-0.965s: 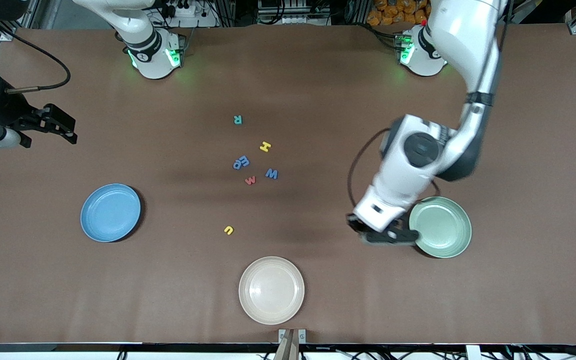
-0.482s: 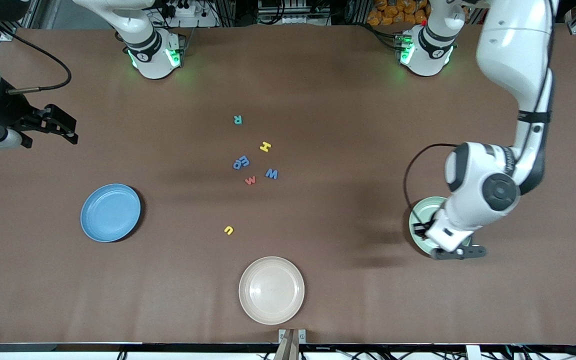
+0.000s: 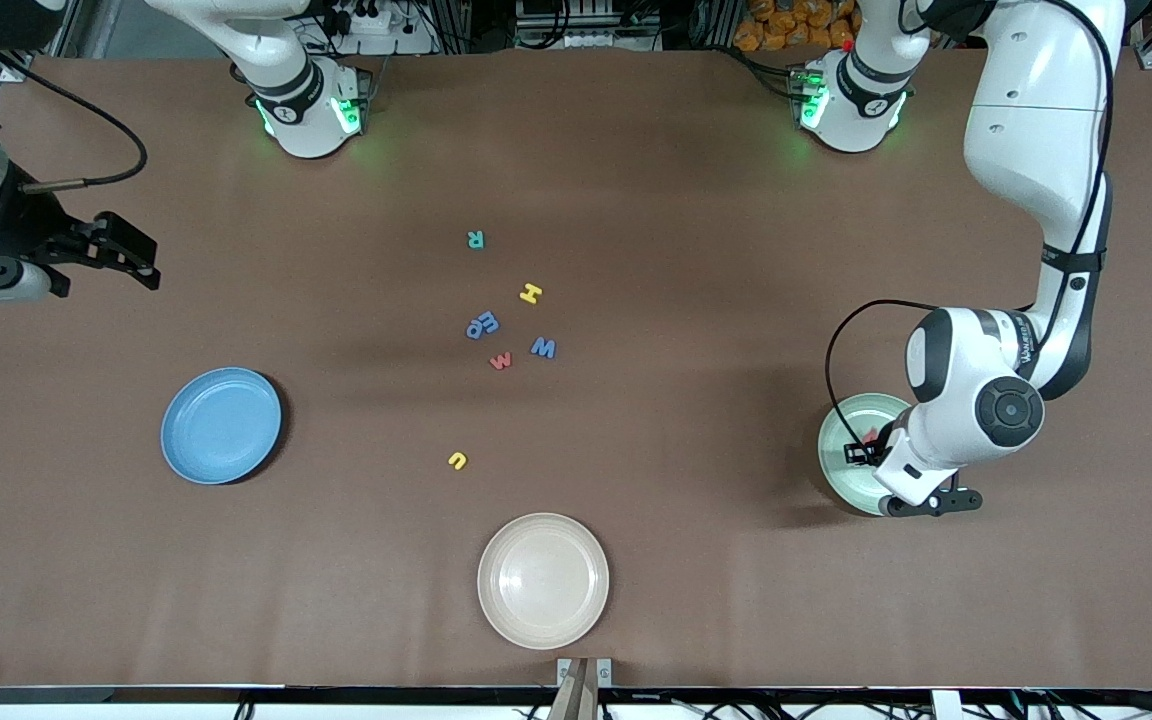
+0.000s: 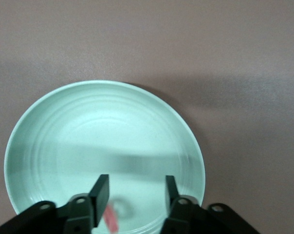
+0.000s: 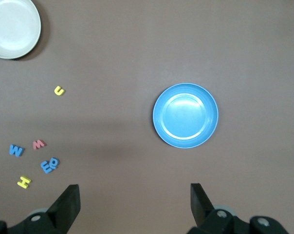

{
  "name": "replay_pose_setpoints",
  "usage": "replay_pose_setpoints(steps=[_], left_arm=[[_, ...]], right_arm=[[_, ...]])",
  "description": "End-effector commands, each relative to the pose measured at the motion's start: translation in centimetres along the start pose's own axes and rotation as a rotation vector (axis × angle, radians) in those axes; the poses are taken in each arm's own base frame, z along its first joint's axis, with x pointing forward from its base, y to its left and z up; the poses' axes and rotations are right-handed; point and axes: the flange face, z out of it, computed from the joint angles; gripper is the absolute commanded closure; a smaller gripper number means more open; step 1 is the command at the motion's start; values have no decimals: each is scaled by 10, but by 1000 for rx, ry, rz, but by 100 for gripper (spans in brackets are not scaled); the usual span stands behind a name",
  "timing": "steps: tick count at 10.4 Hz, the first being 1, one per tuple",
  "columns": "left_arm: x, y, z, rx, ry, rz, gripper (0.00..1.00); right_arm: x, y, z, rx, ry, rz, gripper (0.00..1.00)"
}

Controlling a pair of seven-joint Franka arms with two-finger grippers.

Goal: Sort upper and lower case letters into plates
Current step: 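Release the red letter onto the green plate while the right gripper reaches the yellow u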

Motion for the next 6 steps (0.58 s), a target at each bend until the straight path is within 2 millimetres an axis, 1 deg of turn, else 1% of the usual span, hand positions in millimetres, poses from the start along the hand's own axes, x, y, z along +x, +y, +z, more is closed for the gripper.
replay_pose_setpoints(steps=[1,2,3,4,5,6], left_arm=[[-6,34,-22,-19,26,-14,0],[-12,60,-32,-26,38,-27,0],[-23,92,-40,-35,45,-41,0],[-32,118,-44,-47,47,-63,0],[-39,140,-51,-63,53,-86,0],[-46,161,-55,-76,56,-96,0]], right_arm=[[22,-43,41,-14,-5,84,0],[31,-59,60,-16,-9,105,0],[41,-80,82,-8,-5,138,0],[51,-105,107,1,0,182,0],[62,-129,137,9,11,209,0],[76,-147,164,-2,29,226,0]])
